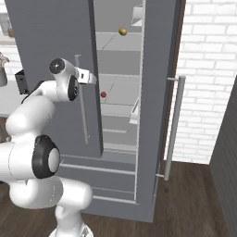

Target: Take the strawberry from the fridge and place it on top of the pancake, located on the dining counter.

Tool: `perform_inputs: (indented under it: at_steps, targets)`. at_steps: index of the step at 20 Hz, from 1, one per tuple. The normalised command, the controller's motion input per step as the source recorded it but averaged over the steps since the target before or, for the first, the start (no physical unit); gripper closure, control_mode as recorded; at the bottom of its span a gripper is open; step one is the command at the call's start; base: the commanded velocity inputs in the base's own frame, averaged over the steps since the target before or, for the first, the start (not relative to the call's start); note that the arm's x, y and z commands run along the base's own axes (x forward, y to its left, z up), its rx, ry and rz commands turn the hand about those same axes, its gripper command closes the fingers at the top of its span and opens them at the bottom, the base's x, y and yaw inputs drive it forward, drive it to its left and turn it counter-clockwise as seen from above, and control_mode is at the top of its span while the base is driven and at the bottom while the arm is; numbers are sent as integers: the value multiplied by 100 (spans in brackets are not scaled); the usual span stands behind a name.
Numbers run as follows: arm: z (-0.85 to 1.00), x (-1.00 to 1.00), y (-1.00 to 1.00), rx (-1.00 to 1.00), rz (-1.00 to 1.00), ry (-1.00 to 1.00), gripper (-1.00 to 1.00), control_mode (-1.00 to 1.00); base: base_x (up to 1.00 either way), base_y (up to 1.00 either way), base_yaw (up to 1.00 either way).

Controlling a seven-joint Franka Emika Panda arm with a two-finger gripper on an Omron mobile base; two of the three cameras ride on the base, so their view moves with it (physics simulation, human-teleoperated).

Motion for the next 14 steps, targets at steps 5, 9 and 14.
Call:
perform_inputs:
  at_steps: [5, 9, 14]
  targets:
    - [0, 28, 0, 0, 0, -1, -100, -100, 0, 0, 0]
    - [0, 20, 10, 0, 0, -1, 100, -100, 0, 0, 0]
    - [0, 16, 7, 0, 0, 0, 100, -100, 0, 0, 0]
